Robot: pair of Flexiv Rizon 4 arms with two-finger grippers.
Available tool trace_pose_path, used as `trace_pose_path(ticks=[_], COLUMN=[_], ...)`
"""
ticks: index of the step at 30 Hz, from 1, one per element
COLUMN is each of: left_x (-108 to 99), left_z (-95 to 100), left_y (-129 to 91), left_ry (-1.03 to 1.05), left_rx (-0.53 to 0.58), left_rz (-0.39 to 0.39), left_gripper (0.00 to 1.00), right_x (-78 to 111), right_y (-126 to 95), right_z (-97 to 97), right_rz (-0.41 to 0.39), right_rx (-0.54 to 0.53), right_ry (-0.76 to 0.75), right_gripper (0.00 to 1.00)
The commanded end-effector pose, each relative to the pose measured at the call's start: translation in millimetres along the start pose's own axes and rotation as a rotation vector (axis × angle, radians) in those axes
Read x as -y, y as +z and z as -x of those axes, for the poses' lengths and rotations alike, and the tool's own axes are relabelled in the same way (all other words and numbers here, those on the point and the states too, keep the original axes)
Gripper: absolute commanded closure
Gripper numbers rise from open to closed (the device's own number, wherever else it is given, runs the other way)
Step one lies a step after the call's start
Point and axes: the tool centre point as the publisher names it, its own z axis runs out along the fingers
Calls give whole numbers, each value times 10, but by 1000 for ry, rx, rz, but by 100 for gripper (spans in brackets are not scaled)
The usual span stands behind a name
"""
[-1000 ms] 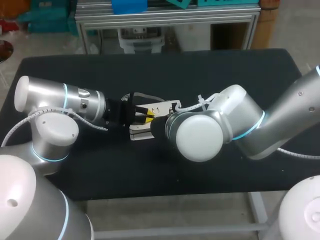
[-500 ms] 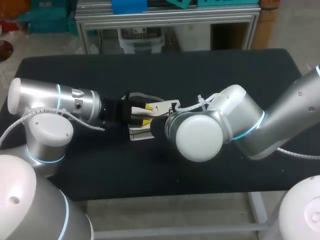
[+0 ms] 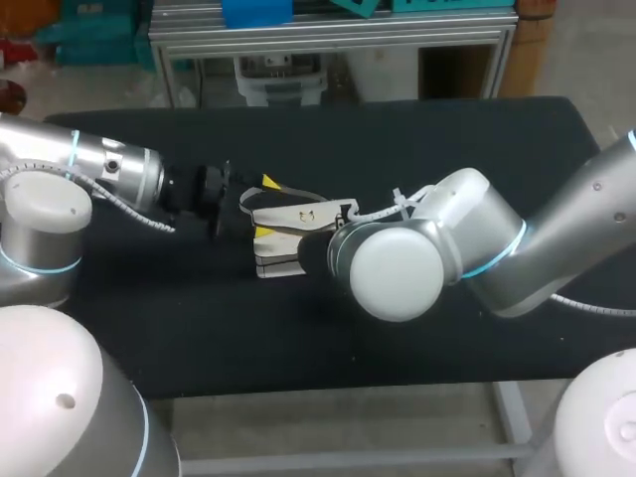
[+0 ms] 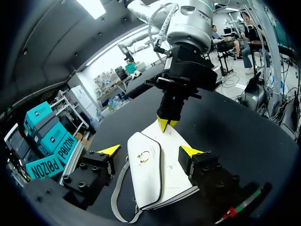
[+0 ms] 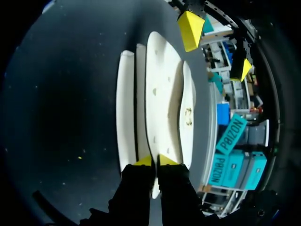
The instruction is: Pick up the bag, open it, inspect its contents, close it, and place it on the opposite side
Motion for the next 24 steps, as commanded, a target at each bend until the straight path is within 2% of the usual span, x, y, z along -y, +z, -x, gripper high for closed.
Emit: trace_pose_path(ticks=[1,3,6,11,18,24], left_x=[30,44,58,77,61,38], left_z=[20,19,15,29,114,134], left_y=[-106,-130,-144,-160,-161,-149], left_ry=[-58,-87,-133,-226,-444,-592], left_rx=[-10,-16,-15,-33,-87,-133], left_rz=[24,24,48,72,142,222], left_gripper=[11,9,0,0,0,0], right_x=[8,-5,-9,24,164,234], right_y=[-105,-191,-306,-440,-461,-482], right_z=[-14,22,83,220,450,632], right_rz=[17,12,18,27,60,49], right_rx=[167,164,154,118,-64,-188], right_ry=[2,8,19,37,146,190], right_gripper=[0,0,0,0,0,0])
